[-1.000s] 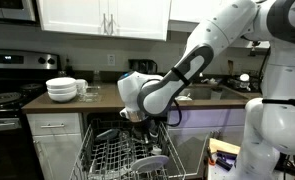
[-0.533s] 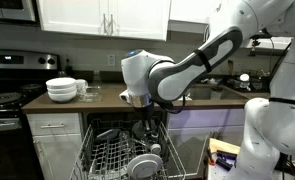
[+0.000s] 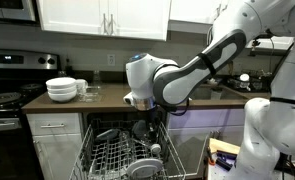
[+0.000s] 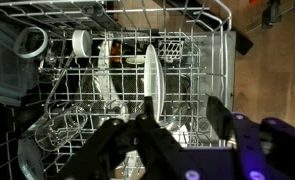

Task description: Pick up the white plate from the dishwasher and position it among the white plates on the counter

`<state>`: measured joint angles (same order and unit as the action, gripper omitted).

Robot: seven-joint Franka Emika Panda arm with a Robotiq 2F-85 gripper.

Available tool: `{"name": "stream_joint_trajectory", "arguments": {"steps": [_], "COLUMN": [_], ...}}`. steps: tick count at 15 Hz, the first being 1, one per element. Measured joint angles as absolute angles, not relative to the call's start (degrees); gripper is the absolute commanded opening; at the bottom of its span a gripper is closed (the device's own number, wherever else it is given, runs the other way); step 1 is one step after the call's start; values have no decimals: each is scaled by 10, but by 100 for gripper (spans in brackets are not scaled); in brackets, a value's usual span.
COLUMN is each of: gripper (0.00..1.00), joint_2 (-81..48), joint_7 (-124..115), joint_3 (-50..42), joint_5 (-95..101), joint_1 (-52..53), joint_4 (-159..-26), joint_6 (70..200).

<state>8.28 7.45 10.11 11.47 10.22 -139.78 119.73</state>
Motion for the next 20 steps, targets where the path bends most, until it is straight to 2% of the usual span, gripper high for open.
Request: {"name": "stream_joint_trajectory", "arguments": {"steps": [2, 3, 14, 17, 19, 20], "gripper": [99, 100, 100, 83, 87, 85], "joint_2": [74, 67, -77, -116, -137, -146], "joint_7": [78, 82, 177, 205, 220, 226], "joint_3": [95, 91, 62, 64, 67, 69], "joint_5": [115, 115, 105, 86, 77, 72], "joint_1": [102, 101, 82, 74, 69, 67], "joint_4": [-1406, -1409, -1403, -1389, -1379, -1374], "joint_6": [1217, 1230, 1387, 1404, 1407, 1408]}}
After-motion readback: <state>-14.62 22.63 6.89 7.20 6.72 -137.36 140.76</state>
